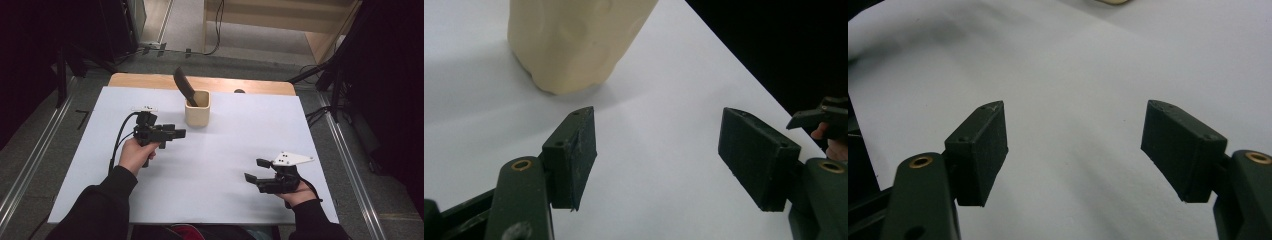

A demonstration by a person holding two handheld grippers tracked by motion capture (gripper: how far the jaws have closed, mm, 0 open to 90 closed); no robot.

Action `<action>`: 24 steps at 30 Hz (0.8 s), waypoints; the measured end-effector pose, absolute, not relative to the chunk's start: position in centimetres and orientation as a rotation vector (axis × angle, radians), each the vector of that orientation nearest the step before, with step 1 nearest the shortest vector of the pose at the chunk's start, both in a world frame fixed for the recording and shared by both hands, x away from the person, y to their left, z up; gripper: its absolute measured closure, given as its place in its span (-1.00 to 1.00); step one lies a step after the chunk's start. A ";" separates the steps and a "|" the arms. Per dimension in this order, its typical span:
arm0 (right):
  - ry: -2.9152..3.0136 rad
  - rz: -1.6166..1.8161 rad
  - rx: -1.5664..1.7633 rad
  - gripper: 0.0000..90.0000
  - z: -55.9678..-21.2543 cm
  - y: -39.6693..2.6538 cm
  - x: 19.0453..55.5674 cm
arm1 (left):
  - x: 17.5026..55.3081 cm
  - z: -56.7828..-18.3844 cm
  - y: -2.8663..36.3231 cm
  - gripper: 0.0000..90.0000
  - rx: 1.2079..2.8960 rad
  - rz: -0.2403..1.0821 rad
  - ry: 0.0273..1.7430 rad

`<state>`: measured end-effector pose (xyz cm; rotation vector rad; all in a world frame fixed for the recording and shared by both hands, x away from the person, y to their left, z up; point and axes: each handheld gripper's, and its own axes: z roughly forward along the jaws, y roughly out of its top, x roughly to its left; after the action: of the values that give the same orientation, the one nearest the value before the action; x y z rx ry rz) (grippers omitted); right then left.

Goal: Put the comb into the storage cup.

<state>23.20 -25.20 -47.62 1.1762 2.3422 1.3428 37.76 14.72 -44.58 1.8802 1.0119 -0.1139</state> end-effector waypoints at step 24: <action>2.342 1.340 1.183 -0.45 -47.7 -25.2 23.3 | 35.3 -45.4 15.8 -0.28 1.917 -0.139 1.002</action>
<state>23.33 -25.22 -47.68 1.1827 2.3420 1.3400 35.34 15.76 -45.38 1.9174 1.0024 -0.1392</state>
